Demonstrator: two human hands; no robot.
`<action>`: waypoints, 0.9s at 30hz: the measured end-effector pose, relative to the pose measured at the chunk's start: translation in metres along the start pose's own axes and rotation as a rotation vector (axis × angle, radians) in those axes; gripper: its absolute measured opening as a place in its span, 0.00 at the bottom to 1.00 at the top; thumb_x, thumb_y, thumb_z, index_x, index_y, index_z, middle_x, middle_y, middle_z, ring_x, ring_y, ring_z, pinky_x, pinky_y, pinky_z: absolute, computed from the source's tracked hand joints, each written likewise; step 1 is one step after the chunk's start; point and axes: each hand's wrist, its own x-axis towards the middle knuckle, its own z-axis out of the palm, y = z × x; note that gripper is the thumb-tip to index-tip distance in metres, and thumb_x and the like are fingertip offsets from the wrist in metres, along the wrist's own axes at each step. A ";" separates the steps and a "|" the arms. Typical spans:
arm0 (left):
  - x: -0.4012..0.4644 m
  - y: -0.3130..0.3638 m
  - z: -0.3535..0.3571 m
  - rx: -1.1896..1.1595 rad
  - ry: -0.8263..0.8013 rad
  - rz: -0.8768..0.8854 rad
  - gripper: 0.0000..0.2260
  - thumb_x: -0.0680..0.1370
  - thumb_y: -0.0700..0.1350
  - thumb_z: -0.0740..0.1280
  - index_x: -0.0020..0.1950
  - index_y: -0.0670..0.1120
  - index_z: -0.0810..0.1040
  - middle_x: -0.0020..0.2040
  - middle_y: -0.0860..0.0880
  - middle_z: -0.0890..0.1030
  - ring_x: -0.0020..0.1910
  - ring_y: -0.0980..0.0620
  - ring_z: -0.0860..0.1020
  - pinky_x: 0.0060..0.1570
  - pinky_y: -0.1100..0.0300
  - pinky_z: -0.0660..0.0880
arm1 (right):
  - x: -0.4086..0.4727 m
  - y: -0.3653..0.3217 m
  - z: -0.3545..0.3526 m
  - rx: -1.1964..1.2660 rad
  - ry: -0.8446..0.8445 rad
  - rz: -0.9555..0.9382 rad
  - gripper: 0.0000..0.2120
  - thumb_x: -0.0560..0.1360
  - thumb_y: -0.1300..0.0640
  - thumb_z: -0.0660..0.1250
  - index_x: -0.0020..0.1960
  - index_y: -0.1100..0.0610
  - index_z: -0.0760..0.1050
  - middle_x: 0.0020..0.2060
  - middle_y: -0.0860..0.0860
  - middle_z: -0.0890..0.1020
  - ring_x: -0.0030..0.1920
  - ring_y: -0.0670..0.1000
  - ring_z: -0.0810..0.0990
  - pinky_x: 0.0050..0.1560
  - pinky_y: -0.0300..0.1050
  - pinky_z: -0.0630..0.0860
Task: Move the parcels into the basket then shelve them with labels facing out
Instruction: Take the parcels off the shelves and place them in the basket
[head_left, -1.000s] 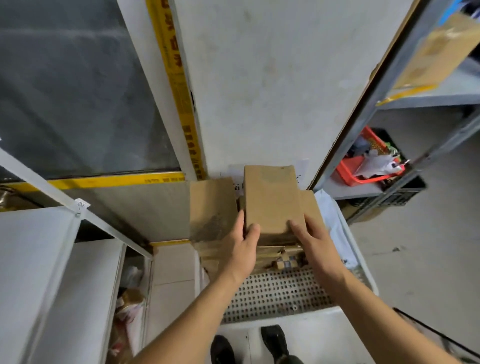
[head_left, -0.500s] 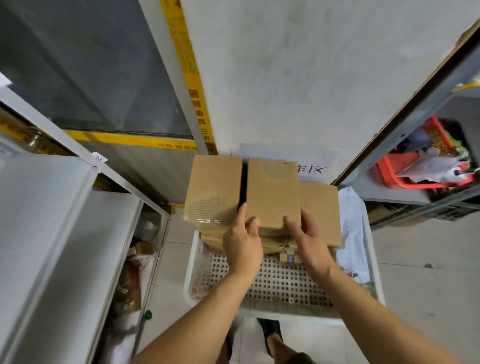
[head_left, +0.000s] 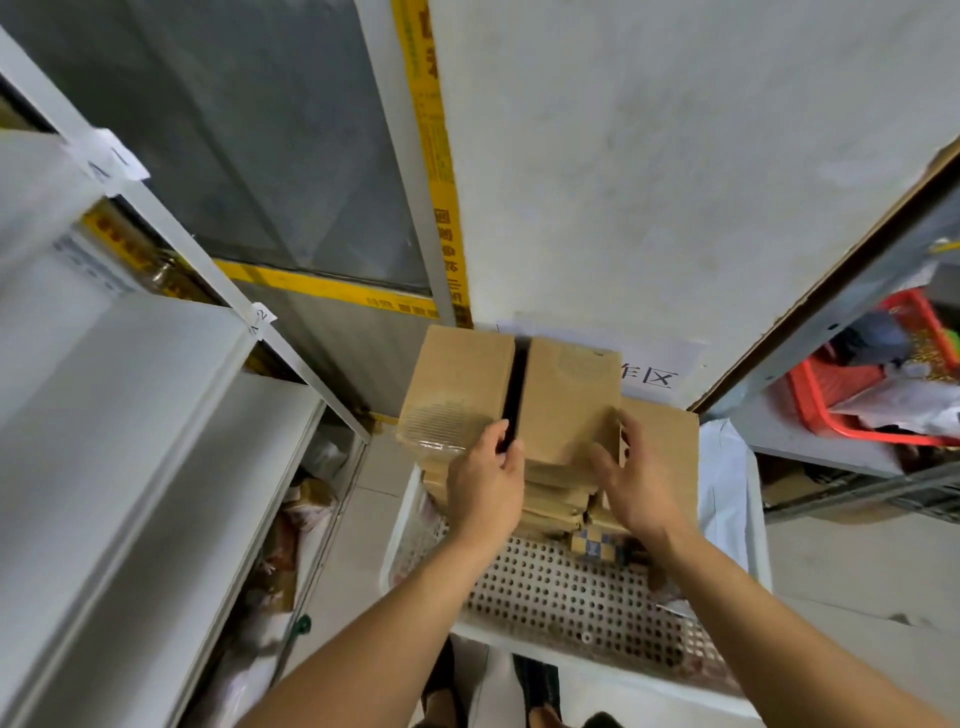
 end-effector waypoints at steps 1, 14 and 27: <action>-0.002 0.004 -0.011 0.023 0.019 0.012 0.16 0.86 0.54 0.64 0.73 0.52 0.78 0.63 0.51 0.84 0.60 0.53 0.81 0.59 0.57 0.78 | 0.002 -0.011 -0.006 -0.067 0.014 -0.059 0.30 0.85 0.49 0.65 0.83 0.53 0.60 0.74 0.56 0.76 0.69 0.60 0.78 0.65 0.49 0.74; -0.039 -0.037 -0.229 0.216 0.473 -0.049 0.13 0.84 0.53 0.66 0.66 0.53 0.83 0.59 0.51 0.86 0.52 0.49 0.84 0.56 0.59 0.75 | -0.013 -0.199 0.070 -0.231 -0.284 -0.637 0.14 0.83 0.54 0.68 0.67 0.50 0.81 0.59 0.47 0.85 0.58 0.43 0.82 0.64 0.40 0.76; -0.187 -0.177 -0.475 0.204 0.874 -0.188 0.16 0.83 0.52 0.69 0.68 0.48 0.82 0.63 0.46 0.85 0.61 0.42 0.82 0.59 0.53 0.77 | -0.184 -0.397 0.289 -0.301 -0.622 -1.100 0.18 0.84 0.50 0.67 0.73 0.48 0.76 0.65 0.41 0.80 0.60 0.39 0.75 0.59 0.34 0.70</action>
